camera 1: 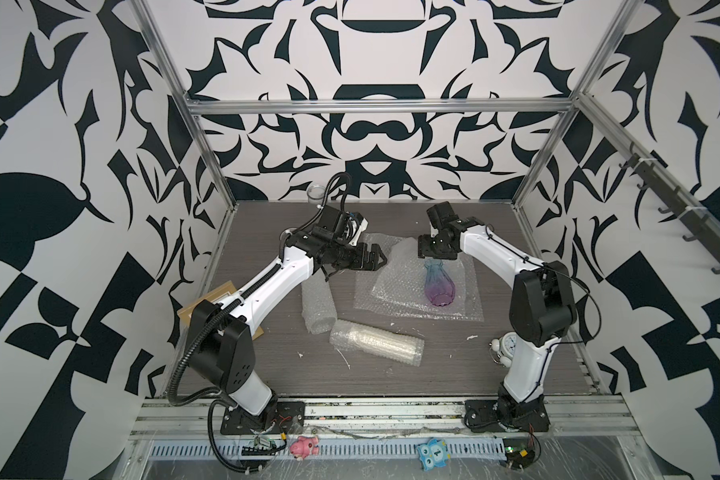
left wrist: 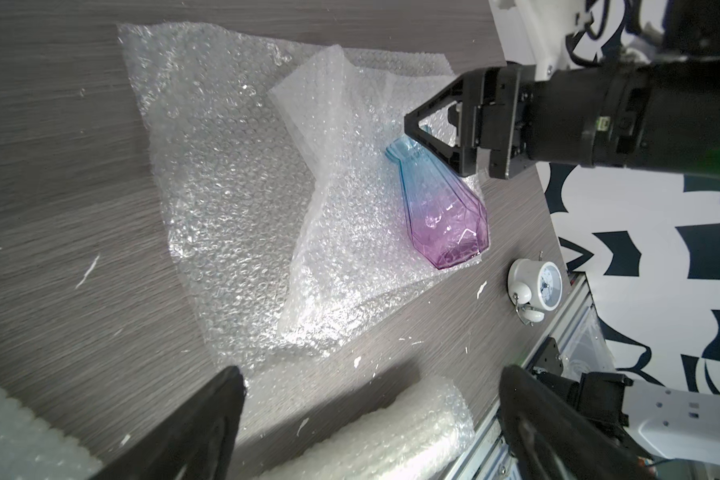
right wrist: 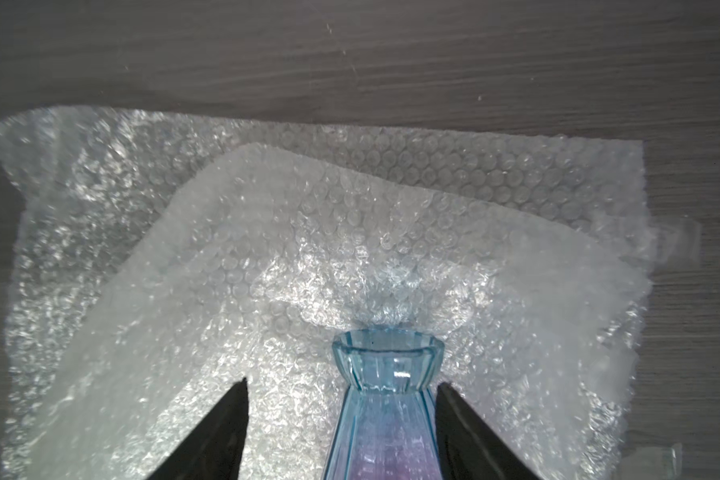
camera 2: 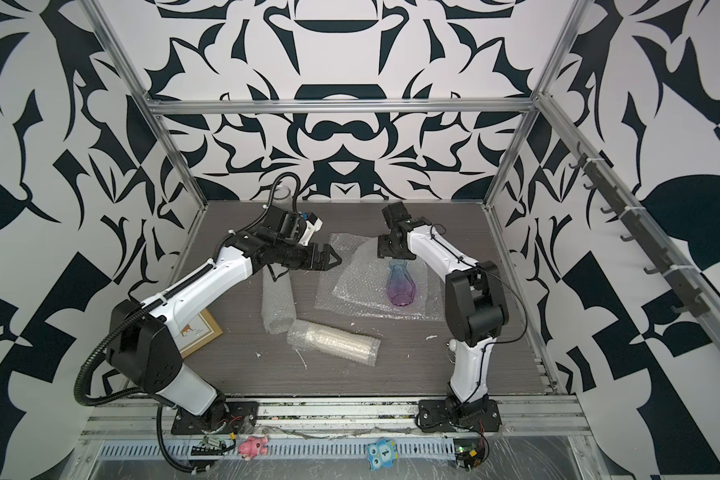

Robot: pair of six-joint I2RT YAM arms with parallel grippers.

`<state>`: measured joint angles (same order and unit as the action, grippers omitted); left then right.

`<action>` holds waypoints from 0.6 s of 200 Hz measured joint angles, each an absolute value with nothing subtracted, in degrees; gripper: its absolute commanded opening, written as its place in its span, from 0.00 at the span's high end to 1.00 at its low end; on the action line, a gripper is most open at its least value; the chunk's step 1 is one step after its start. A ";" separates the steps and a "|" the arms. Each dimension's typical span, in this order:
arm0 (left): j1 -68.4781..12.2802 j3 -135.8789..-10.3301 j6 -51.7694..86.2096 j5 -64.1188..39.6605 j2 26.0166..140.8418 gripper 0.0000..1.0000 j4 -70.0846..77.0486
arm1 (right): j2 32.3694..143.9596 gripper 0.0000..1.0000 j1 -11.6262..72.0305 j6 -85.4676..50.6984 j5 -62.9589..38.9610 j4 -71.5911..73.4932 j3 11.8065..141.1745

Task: Unwrap the vase from the bubble wrap
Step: Pick up the vase from the bubble wrap.

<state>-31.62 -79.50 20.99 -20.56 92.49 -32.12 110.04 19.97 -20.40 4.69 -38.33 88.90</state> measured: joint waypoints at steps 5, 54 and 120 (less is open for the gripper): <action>-31.77 -79.77 20.84 -20.40 92.84 0.01 -32.49 | 110.67 0.26 19.99 -19.88 4.78 -38.87 89.36; -32.51 -81.82 19.03 -19.07 94.30 0.01 -35.94 | 114.08 0.25 20.01 -16.53 7.20 -41.50 92.49; -33.32 -81.82 17.96 -16.27 95.33 0.01 -36.40 | 116.79 0.24 19.97 -14.06 8.99 -44.36 94.98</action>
<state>-33.32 -81.82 17.96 -16.27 95.33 -36.40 116.79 19.97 -14.06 8.99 -44.36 94.98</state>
